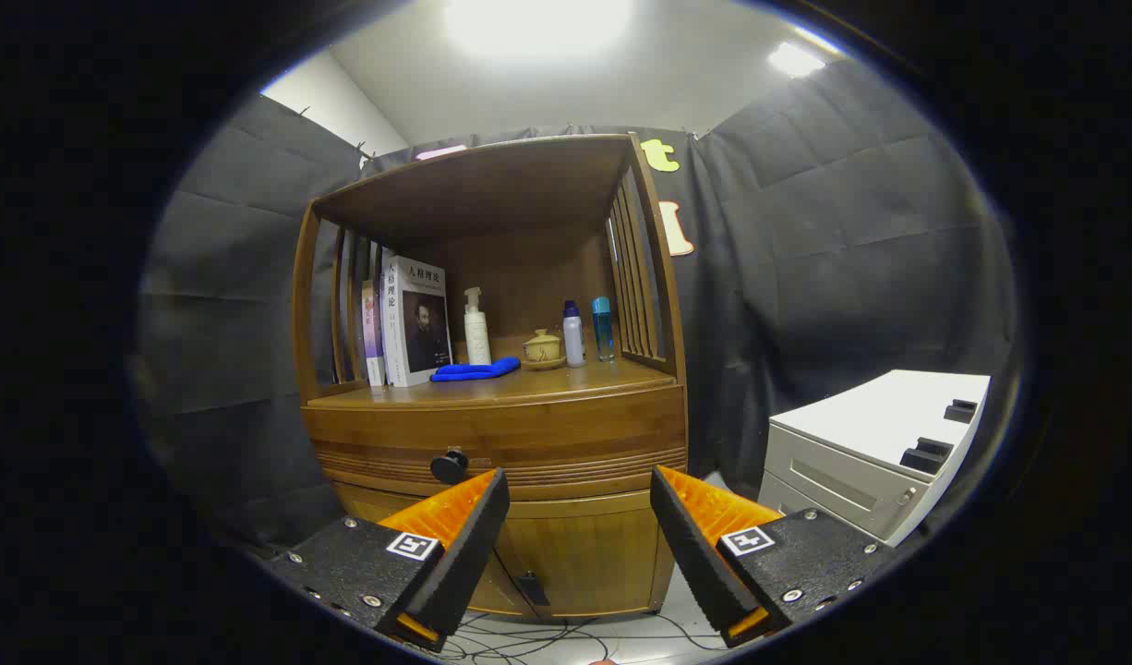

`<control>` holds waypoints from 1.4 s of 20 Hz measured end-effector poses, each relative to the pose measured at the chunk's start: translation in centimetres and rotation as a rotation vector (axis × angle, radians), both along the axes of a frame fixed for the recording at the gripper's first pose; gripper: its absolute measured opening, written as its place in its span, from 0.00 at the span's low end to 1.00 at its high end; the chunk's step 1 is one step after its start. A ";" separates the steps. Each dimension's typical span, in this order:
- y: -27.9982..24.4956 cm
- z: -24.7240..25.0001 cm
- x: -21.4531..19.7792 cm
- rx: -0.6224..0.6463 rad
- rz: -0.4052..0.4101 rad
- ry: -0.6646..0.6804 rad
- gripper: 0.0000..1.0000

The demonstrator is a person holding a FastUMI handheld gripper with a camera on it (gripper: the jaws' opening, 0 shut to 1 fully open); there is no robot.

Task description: Pull open the drawer, take out the items inside it, and place them on the countertop above the cabinet.

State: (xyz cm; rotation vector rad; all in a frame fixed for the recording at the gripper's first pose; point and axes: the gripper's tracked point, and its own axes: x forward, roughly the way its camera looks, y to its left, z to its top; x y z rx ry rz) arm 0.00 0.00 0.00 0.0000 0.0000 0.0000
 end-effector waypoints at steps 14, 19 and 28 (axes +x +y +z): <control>0.3 0.0 0.1 0.011 0.026 -0.004 0.95; 0.4 0.2 0.2 0.030 0.042 -0.009 0.95; 1.1 -0.9 1.1 0.023 0.084 0.015 0.95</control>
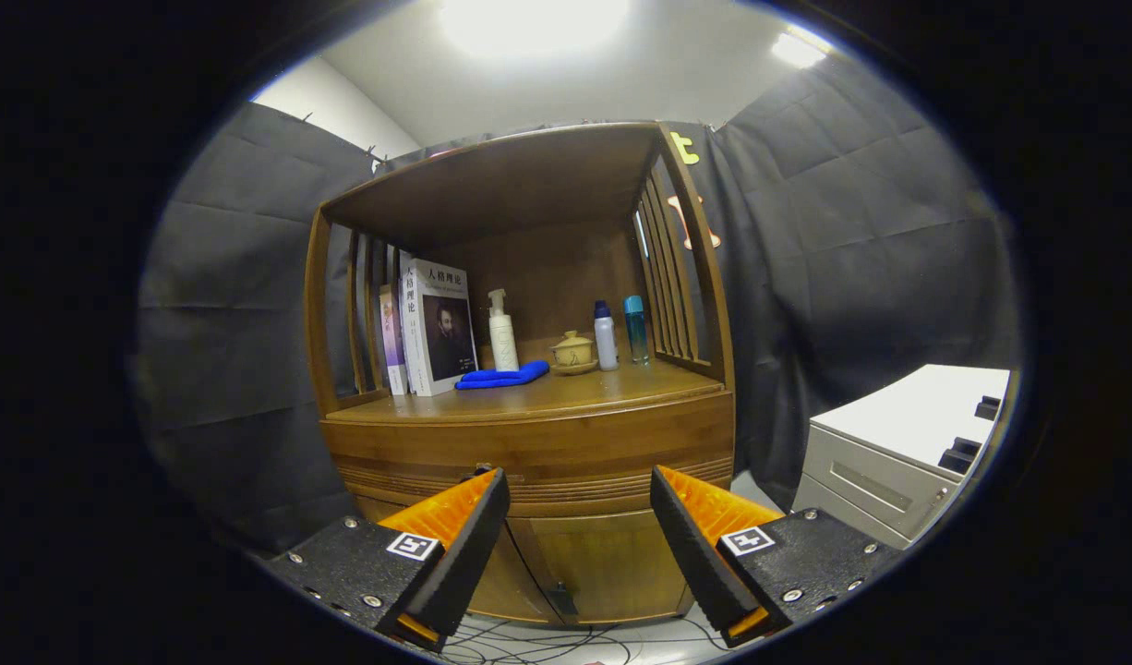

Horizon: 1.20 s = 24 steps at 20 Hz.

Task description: Pull open the drawer, take out the items inside it, and place them on the countertop above the cabinet.

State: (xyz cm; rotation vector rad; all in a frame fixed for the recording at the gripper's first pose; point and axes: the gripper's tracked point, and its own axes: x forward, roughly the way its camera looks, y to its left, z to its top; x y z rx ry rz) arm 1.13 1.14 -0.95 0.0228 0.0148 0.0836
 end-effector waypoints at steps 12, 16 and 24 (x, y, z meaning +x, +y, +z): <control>3.0 -3.6 4.2 -0.058 0.044 0.066 0.95; 4.6 -5.1 6.5 -0.054 0.051 0.109 0.95; 8.5 -7.4 8.0 -0.043 0.114 0.160 0.95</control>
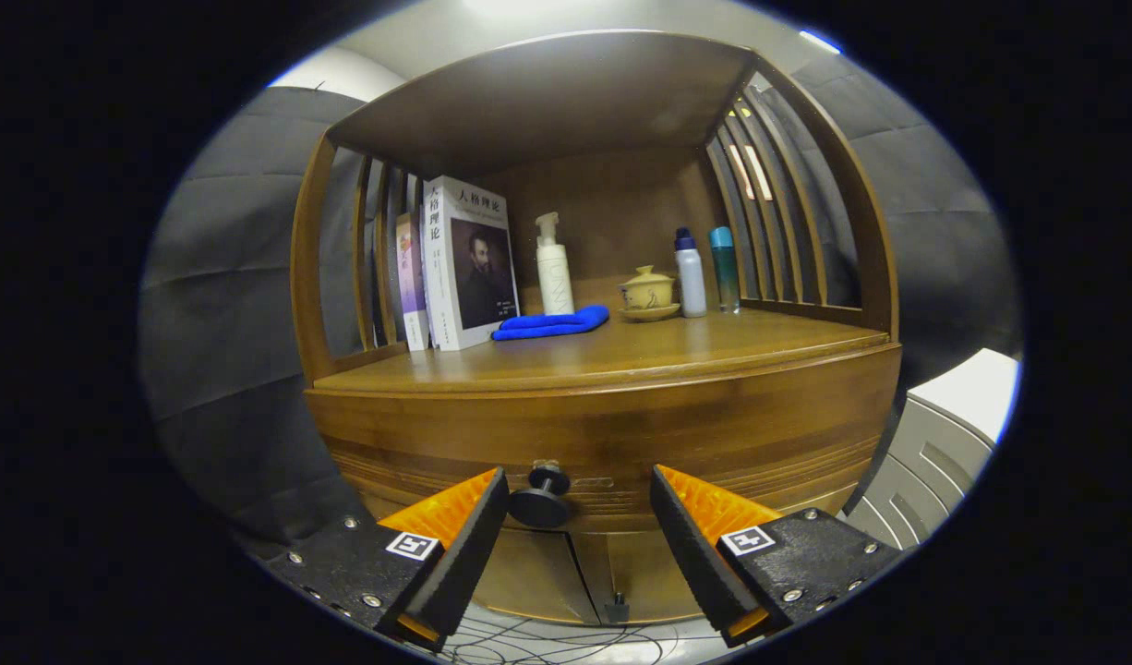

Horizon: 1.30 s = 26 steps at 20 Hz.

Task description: Pull open the drawer, take out the items inside it, and place them on the countertop above the cabinet.

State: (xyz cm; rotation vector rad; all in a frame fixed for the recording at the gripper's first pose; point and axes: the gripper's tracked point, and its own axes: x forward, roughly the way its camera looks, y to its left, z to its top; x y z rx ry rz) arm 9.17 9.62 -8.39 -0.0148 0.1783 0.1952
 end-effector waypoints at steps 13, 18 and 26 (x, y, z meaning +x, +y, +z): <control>2.5 -2.6 1.9 -0.026 -0.028 0.048 0.51; 2.3 -2.8 1.7 -0.011 -0.076 0.080 0.42; 2.5 -2.8 -0.1 -0.023 -0.086 0.050 0.36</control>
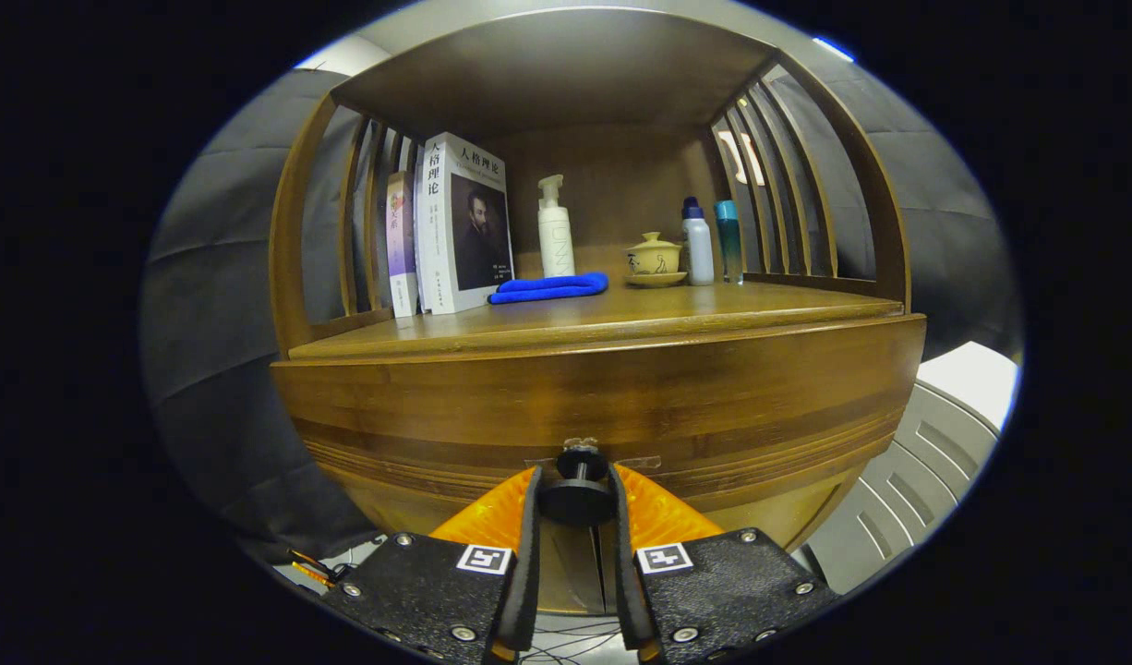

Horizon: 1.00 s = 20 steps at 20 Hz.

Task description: Pull open the drawer, take out the items inside it, and place them on the countertop above the cabinet.

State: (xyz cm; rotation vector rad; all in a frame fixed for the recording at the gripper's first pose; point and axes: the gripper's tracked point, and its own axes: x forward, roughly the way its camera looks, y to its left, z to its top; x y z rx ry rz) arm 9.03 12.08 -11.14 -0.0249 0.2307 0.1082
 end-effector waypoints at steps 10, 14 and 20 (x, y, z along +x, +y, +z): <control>-0.4 0.3 -5.4 -0.033 0.021 -0.027 0.35; -0.5 0.4 -7.6 -0.036 0.022 -0.032 0.35; -0.7 -0.1 -10.5 -0.024 0.031 -0.015 0.35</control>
